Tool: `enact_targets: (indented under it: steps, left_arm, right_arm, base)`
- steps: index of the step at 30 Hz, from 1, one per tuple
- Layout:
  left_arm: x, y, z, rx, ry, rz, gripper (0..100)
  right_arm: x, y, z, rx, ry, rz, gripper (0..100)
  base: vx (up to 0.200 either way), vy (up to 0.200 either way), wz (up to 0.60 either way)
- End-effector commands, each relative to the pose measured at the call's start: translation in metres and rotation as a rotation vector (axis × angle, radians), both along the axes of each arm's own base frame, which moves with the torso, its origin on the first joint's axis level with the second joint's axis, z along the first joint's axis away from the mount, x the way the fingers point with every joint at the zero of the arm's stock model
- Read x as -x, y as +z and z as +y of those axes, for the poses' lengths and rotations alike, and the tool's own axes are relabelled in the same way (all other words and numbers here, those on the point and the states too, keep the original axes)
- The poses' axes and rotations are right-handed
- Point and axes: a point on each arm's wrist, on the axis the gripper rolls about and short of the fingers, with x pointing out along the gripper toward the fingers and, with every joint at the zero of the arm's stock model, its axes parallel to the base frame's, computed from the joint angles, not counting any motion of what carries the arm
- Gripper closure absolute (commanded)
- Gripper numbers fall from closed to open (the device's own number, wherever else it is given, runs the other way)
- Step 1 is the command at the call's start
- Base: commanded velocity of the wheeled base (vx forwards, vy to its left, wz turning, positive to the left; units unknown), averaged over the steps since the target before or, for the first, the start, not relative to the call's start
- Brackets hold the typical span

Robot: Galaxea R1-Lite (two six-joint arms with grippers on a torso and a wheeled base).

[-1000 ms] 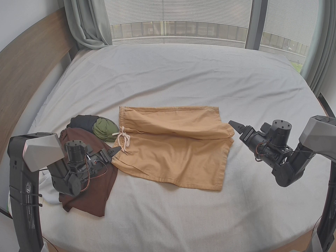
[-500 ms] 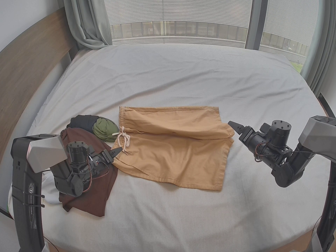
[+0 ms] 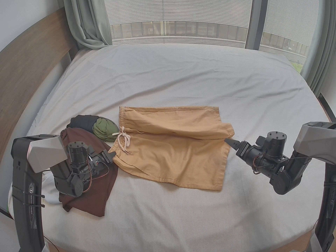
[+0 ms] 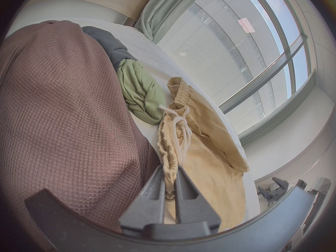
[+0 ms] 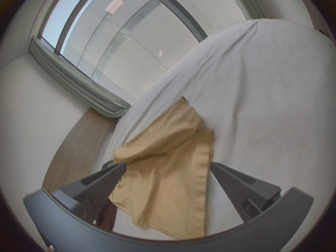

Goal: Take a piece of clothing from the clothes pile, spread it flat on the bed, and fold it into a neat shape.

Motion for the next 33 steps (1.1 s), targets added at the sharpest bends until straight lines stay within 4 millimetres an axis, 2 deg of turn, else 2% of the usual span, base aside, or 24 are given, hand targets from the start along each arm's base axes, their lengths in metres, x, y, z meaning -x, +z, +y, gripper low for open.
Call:
enact_targets:
  steps: [1,4,10,23,33]
  left_arm:
    - [0.001,0.001,-0.001,0.001,-0.002,-0.007,100]
    - [0.001,0.002,-0.001,0.001,-0.002,-0.010,100]
    - [0.001,0.002,-0.001,0.001,-0.002,-0.011,100]
    - [0.001,0.002,0.000,0.002,0.000,-0.016,100]
    - [0.001,0.002,0.001,0.002,0.001,-0.017,100]
  right_arm:
    - [0.004,-0.034,-0.001,0.037,0.016,0.101,0]
    - [0.011,-0.053,-0.001,0.051,0.043,0.169,0]
    - [0.018,-0.069,0.003,0.082,0.098,0.211,0]
    - [0.024,-0.088,0.019,0.081,0.169,0.242,0]
    - [0.029,-0.093,0.028,0.082,0.201,0.254,0]
  base:
    - [0.000,0.000,0.00]
    - [0.000,0.000,0.00]
    - [0.000,0.000,0.00]
    - [0.000,0.000,0.00]
    - [0.000,0.000,0.00]
